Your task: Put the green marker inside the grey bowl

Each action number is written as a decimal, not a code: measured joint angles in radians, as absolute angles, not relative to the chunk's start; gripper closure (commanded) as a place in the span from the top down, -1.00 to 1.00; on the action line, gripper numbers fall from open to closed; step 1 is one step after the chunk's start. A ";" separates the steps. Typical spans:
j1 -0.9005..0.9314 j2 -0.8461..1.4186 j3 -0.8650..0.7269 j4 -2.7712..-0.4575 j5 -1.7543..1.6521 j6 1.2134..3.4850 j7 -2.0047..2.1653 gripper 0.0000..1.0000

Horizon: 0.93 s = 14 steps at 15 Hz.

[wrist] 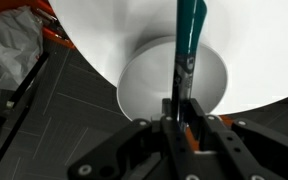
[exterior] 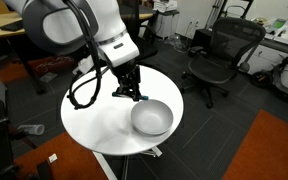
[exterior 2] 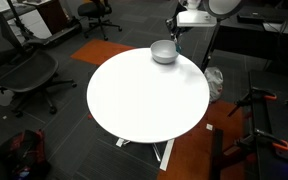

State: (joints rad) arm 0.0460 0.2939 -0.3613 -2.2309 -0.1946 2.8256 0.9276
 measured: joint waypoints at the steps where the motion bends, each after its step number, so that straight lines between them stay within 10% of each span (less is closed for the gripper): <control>1: 0.027 0.308 -0.345 -2.216 -0.169 2.825 0.900 -0.91; 11: -0.103 0.498 -0.269 -2.009 0.061 2.733 0.678 -0.91; 12: -0.109 0.510 -0.269 -1.991 0.072 2.725 0.669 -0.81; 13: -0.114 0.520 -0.269 -1.975 0.079 2.719 0.665 -0.13; 14: -0.118 0.530 -0.269 -1.960 0.088 2.715 0.656 -0.10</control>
